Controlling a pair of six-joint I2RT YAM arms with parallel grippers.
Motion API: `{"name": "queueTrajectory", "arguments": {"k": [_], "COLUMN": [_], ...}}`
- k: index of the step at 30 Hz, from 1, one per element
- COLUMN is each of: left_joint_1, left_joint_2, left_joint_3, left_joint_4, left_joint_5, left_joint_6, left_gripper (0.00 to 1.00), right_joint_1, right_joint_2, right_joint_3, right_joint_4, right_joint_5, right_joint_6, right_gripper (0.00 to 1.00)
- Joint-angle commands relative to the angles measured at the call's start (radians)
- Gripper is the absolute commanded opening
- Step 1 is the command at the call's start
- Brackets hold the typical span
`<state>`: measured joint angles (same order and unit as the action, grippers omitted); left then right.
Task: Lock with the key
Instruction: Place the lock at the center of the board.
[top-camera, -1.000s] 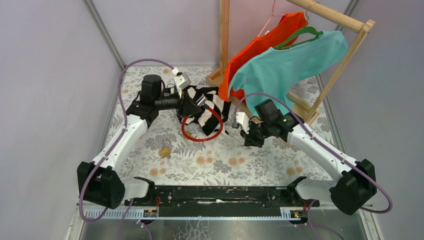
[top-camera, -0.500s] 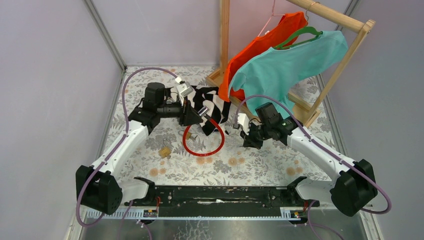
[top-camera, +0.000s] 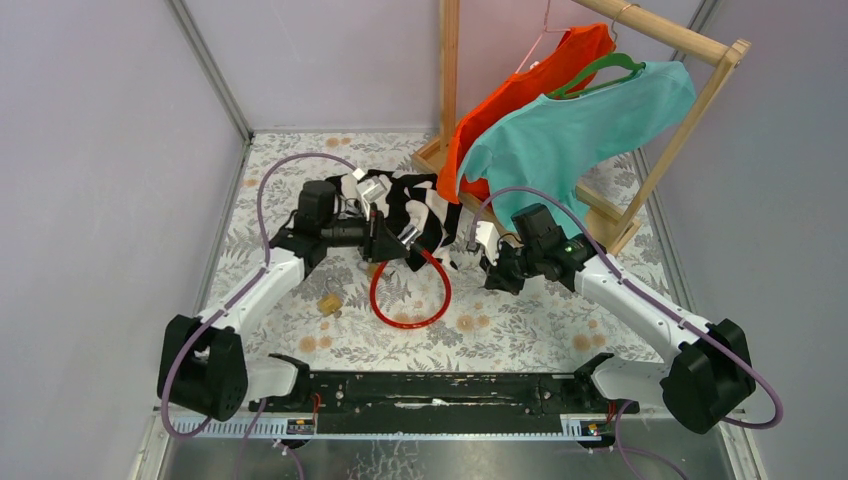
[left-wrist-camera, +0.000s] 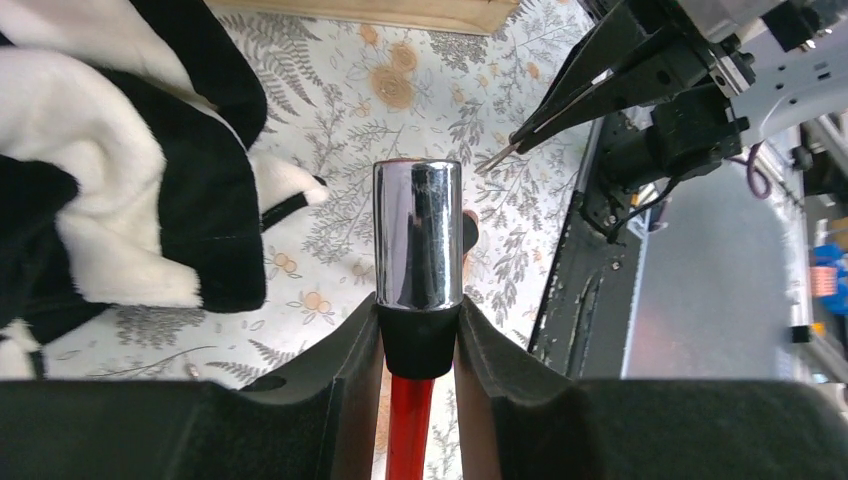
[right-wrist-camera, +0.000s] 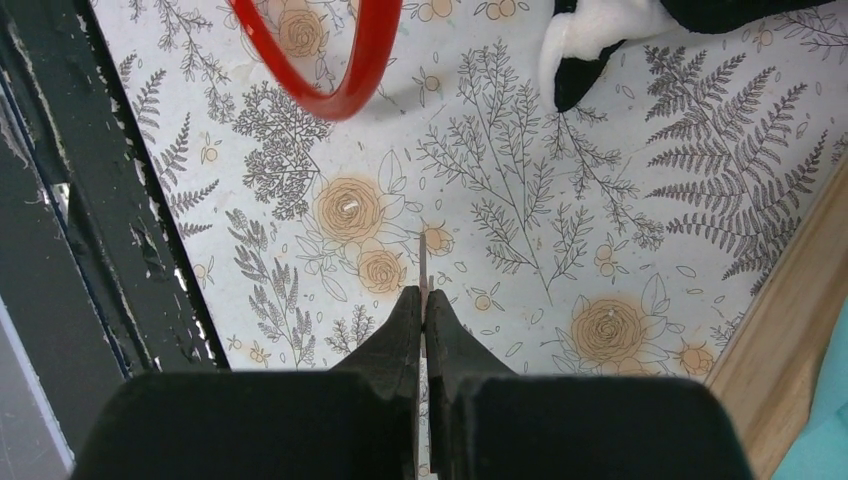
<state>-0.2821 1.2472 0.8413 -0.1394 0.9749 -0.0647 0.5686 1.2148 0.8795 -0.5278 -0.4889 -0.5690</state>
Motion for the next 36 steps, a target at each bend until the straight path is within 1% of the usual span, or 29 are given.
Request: {"name": "queueTrajectory", "arguments": {"k": [1, 3, 6, 9, 11, 15, 18, 22, 27, 30, 36], "left_joint_1": [-0.025, -0.039, -0.066, -0.083, -0.098, -0.146, -0.186, -0.2, -0.247, -0.269, -0.274], "left_joint_2": [0.04, 0.068, 0.129, 0.219, 0.288, 0.419, 0.503, 0.606, 0.679, 0.718, 0.778], "left_joint_3": [-0.042, -0.068, -0.074, -0.027, 0.022, 0.128, 0.207, 0.296, 0.332, 0.353, 0.386], "left_joint_4": [0.247, 0.312, 0.383, 0.423, 0.426, 0.34, 0.271, 0.251, 0.223, 0.214, 0.207], "left_joint_5": [0.027, 0.019, 0.003, 0.011, 0.026, 0.006, -0.016, -0.037, -0.07, -0.085, -0.084], "left_joint_6": [-0.24, -0.336, -0.413, -0.484, -0.505, -0.454, -0.389, -0.365, -0.31, -0.287, -0.256], "left_gripper": [0.0, 0.0, 0.0, 0.0, 0.0, 0.0, 0.0, 0.05, 0.13, 0.17, 0.24], "right_joint_1": [-0.012, -0.027, -0.069, -0.102, -0.113, -0.127, -0.153, -0.157, -0.157, -0.157, -0.157], "right_joint_2": [-0.013, -0.018, -0.036, -0.055, -0.058, -0.058, -0.079, -0.122, -0.108, -0.11, -0.083], "right_joint_3": [0.012, 0.016, 0.019, 0.004, -0.01, -0.002, -0.001, -0.044, -0.061, -0.079, -0.103], "right_joint_4": [0.045, 0.049, 0.046, 0.042, 0.03, 0.017, 0.007, -0.014, -0.085, -0.077, -0.079], "right_joint_5": [0.03, 0.038, 0.016, 0.001, -0.012, 0.007, 0.007, 0.046, 0.058, 0.07, 0.109], "right_joint_6": [0.037, 0.047, 0.057, 0.056, 0.041, 0.029, 0.026, 0.006, -0.024, -0.018, -0.035], "right_gripper": [0.0, 0.0, 0.0, 0.0, 0.0, 0.0, 0.0, 0.0, 0.0, 0.0, 0.0]}}
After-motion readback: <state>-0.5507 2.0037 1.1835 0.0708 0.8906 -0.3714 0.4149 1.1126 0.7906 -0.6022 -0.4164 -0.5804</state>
